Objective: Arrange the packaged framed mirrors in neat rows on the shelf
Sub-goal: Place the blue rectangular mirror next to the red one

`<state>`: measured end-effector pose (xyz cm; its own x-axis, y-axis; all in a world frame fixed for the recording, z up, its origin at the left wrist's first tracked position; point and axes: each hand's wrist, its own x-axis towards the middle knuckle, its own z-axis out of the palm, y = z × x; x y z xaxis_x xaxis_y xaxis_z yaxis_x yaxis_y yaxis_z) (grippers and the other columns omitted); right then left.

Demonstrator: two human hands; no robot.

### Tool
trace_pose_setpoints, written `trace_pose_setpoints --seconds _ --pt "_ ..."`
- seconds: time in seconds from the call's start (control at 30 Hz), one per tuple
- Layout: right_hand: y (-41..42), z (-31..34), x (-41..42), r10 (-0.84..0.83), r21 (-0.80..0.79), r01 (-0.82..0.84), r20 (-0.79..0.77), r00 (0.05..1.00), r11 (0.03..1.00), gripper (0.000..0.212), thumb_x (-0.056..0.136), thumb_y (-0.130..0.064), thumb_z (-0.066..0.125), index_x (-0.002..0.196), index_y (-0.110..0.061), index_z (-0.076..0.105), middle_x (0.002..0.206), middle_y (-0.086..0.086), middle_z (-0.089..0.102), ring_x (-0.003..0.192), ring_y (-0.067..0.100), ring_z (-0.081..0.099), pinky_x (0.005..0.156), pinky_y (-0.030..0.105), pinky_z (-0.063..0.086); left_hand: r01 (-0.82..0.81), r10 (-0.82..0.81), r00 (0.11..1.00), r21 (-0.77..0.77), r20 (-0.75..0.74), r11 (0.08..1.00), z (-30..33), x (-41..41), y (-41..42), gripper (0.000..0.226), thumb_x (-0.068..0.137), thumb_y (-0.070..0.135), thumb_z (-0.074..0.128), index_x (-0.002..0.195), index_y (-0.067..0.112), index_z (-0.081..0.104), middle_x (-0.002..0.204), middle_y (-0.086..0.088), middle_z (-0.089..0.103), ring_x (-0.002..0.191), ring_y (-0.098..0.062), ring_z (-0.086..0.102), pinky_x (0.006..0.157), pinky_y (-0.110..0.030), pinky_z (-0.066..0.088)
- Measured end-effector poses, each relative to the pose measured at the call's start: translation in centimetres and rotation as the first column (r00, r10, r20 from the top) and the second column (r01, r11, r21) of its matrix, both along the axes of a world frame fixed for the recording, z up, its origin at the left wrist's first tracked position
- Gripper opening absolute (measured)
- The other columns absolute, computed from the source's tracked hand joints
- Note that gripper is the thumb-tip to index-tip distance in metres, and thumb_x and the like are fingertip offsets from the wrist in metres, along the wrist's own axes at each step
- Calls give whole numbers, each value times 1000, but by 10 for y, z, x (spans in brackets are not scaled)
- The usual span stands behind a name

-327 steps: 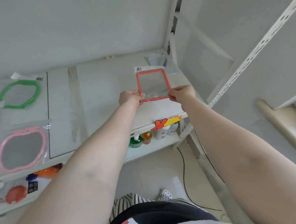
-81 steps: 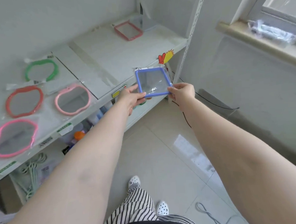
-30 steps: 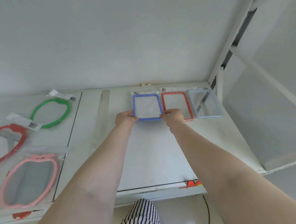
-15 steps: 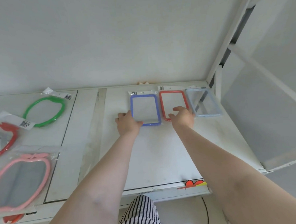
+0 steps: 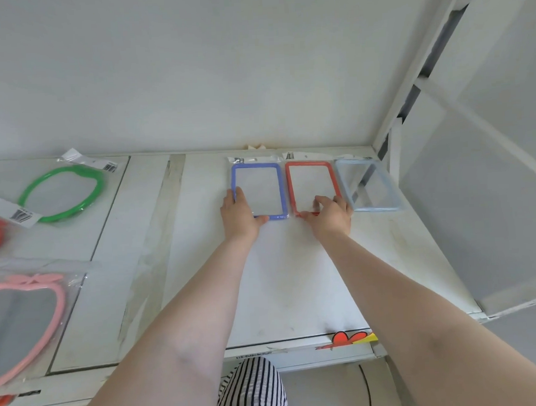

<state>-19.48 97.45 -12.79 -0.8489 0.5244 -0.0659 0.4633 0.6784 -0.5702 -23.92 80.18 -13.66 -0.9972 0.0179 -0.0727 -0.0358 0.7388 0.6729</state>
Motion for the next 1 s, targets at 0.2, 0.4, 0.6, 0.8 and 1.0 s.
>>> trace_pose_setpoints --seconds 0.2,0.4,0.6,0.8,1.0 --pt "0 1 -2 -7 -4 7 28 1000 1000 39 83 -40 67 114 -18 59 145 8 37 140 28 22 108 38 35 5 -4 1000 -53 24 999 3 -2 4 95 81 33 71 152 8 13 160 -16 11 148 -30 13 121 -38 15" --pt "-1 11 -3 -38 -28 39 15 999 999 54 86 -36 66 136 -24 50 151 6 34 142 27 21 114 42 32 11 -6 999 -121 41 993 13 2 2 94 83 40 68 153 14 10 161 -15 2 150 -31 4 122 -41 12" --pt "-17 52 24 14 -129 -13 6 1000 992 53 85 -37 66 134 -25 51 133 7 56 123 28 49 94 42 51 39 -38 999 -52 28 998 59 34 -16 74 88 32 63 149 13 26 147 -14 40 137 -30 38 111 -36 34" --pt "-66 98 77 276 -234 -256 56 960 938 46 85 -26 68 129 -17 56 123 6 63 102 25 63 80 29 50 61 -44 994 -180 97 982 99 104 -74 60 87 23 62 143 18 41 135 -12 49 128 -29 47 104 -35 41" --pt "-131 115 110 450 -287 -411 82 889 865 46 86 -28 67 130 -20 56 126 8 60 104 23 61 83 28 47 -49 71 993 -211 96 976 125 157 -147 57 85 18 62 139 18 47 141 -7 51 131 -25 47 108 -34 39"
